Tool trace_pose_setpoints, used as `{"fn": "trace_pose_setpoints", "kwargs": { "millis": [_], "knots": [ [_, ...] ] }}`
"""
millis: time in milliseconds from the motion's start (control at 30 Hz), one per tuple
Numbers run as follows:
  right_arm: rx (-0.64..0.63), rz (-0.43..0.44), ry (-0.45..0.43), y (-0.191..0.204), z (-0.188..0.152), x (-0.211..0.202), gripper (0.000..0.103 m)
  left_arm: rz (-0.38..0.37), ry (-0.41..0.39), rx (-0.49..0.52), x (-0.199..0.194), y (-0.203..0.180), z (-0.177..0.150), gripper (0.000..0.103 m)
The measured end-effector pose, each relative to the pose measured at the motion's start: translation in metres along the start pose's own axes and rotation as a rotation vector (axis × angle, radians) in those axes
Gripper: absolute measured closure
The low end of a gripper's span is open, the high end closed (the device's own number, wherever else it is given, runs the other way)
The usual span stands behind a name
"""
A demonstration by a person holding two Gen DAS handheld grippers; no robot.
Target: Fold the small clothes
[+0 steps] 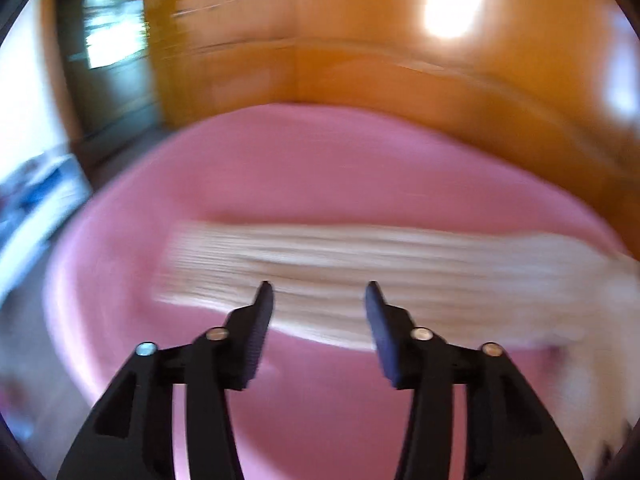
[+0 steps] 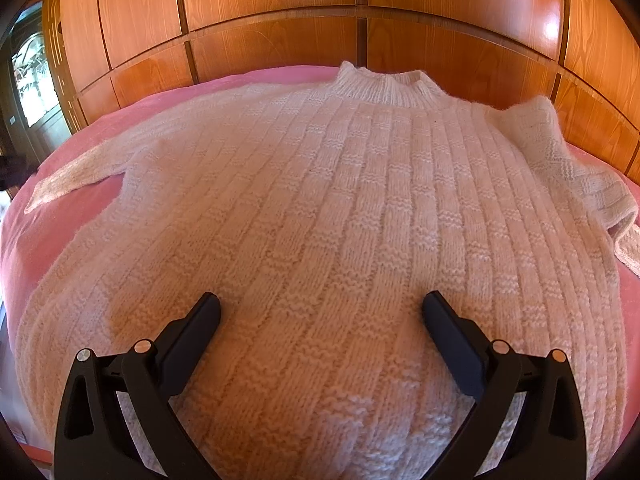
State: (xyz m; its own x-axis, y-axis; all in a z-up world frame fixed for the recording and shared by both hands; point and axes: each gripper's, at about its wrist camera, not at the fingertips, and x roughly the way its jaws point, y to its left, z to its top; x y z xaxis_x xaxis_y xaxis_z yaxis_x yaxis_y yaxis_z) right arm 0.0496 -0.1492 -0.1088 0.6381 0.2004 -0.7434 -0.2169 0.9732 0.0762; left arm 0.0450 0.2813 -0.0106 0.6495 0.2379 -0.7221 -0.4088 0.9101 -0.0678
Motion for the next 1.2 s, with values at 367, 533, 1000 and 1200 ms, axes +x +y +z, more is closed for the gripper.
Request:
{"fn": "trace_pose_setpoints", "kwargs": {
  "millis": [367,533,1000,1200],
  "knots": [
    [0.502,0.019,-0.062,-0.161,-0.01,-0.076,0.022,-0.514,0.148,0.345,-0.032,-0.233,-0.129,0.055],
    [0.873,-0.158,-0.106,-0.315,-0.06,-0.112,0.035,-0.461,0.104,0.432,-0.018,-0.239,-0.144,0.048],
    [1.039,-0.39,-0.066,-0.461,-0.041,-0.086,0.095,-0.48,0.121,0.409,-0.007,-0.243,-0.141,0.039],
    [0.978,-0.649,-0.067,-0.495,-0.05,-0.114,0.097,-0.491,0.121,0.401,-0.005,-0.242,-0.14,0.037]
  ]
}}
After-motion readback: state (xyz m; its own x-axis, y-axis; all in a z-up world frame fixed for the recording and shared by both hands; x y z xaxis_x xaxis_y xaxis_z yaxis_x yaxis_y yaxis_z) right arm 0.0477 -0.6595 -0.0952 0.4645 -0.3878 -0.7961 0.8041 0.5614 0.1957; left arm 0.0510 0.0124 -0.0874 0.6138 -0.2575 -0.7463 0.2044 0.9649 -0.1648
